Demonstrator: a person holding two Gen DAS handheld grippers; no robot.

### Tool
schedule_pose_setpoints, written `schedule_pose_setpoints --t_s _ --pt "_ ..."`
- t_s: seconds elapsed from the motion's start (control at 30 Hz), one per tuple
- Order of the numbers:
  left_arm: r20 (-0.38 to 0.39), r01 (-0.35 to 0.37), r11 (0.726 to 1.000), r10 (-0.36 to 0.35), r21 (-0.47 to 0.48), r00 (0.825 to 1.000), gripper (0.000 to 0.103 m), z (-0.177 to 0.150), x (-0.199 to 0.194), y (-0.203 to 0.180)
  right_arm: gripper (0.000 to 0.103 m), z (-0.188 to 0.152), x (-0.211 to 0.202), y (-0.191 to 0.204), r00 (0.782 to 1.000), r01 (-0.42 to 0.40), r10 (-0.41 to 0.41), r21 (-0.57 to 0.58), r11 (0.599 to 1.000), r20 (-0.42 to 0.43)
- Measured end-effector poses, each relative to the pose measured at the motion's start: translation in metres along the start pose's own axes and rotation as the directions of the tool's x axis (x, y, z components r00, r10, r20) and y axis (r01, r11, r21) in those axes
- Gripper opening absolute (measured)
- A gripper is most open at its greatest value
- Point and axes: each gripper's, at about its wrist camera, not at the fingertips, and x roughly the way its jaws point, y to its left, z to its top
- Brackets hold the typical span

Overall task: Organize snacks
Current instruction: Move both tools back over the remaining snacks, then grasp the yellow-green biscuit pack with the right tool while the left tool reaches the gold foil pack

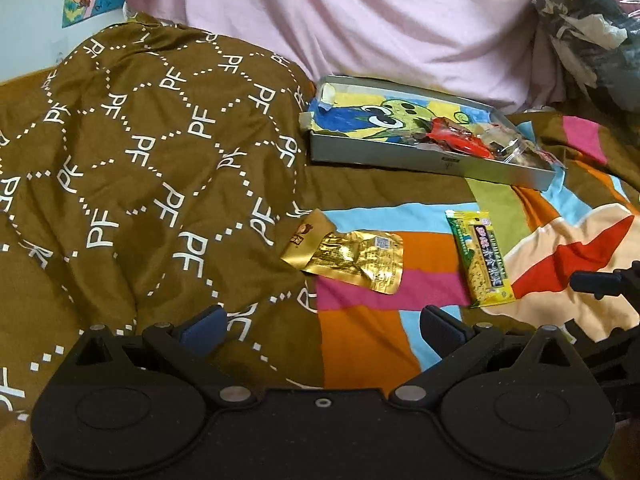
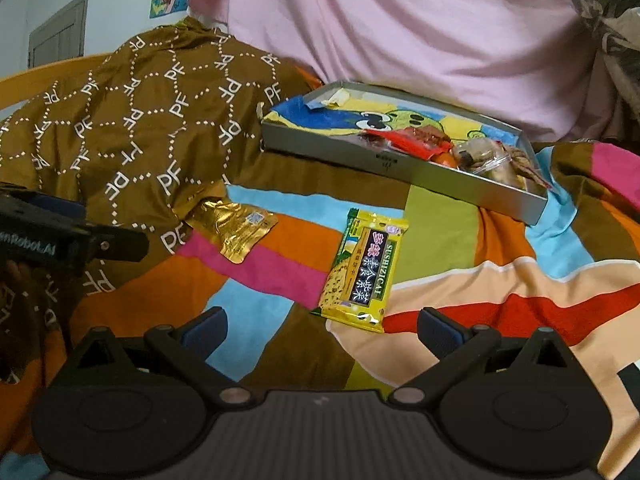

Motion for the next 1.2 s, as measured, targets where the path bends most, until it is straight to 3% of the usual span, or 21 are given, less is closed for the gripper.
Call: schedule_pose_setpoints --t_s 0.43,0.6,0.83,1.2 --pt "-0.015 0.058 0.989 -0.060 -0.136 0.998 0.102 0.013 0.031 0.004 0.103 0.003 0.021 -0.014 0.997 0.076 -0.075 0.071 0.995 -0.011" --pt "-0.002 0.076 0.987 -0.077 -0.144 0.997 0.102 0.015 0.039 -0.001 0.103 0.005 0.033 -0.020 0.995 0.096 -0.094 0.090 0.991 -0.027" --pt "-0.004 0.073 0.985 -0.075 -0.157 0.997 0.102 0.015 0.046 0.001 0.103 0.004 0.049 -0.016 0.995 0.089 -0.086 0.064 0.994 -0.052" --pt "-0.034 0.164 0.954 -0.178 -0.252 0.983 0.102 0.010 0.051 0.001 0.103 0.004 0.060 -0.009 0.994 0.102 -0.102 -0.003 0.995 -0.028"
